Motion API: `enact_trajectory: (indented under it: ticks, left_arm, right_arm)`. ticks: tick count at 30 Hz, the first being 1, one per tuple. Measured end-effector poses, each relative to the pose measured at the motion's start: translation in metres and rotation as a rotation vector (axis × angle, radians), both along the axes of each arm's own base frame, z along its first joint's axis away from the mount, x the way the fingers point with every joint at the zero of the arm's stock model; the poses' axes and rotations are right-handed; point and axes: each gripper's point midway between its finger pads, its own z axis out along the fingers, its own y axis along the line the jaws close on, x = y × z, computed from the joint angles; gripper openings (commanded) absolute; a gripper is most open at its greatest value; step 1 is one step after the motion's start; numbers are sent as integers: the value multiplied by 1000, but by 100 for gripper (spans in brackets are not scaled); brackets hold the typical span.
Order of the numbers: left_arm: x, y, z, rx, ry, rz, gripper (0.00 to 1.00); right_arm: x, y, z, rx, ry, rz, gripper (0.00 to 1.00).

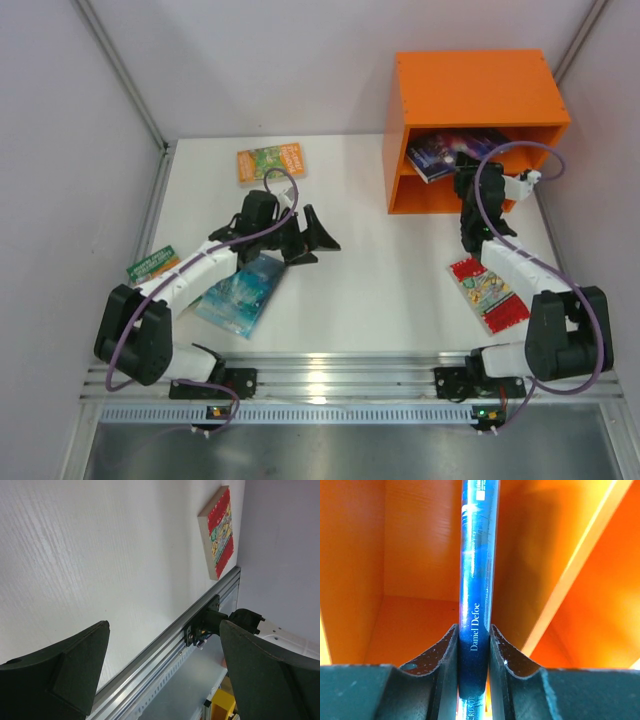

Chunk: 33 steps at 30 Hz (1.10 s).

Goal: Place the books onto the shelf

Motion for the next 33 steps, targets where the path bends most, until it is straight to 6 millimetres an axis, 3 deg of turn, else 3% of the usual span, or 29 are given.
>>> enact_trajectory:
  ticks: [12,16,22,33]
  left_arm:
    - [-4,1,-6,-1,12,-4,96]
    - [-4,1,-6,-1,11,-5,96]
    - [-5,2,-9,3,19,-5,95]
    - [-9,2,-6,-1,8,-5,95]
  right_arm:
    - [8,11,-4,-21,101,56,31]
    - [2,21,-21,-63,187,138,37]
    - [-4,29,-37,-60,252,217,41]
    - [-21,42,-44,-40,278,305,39]
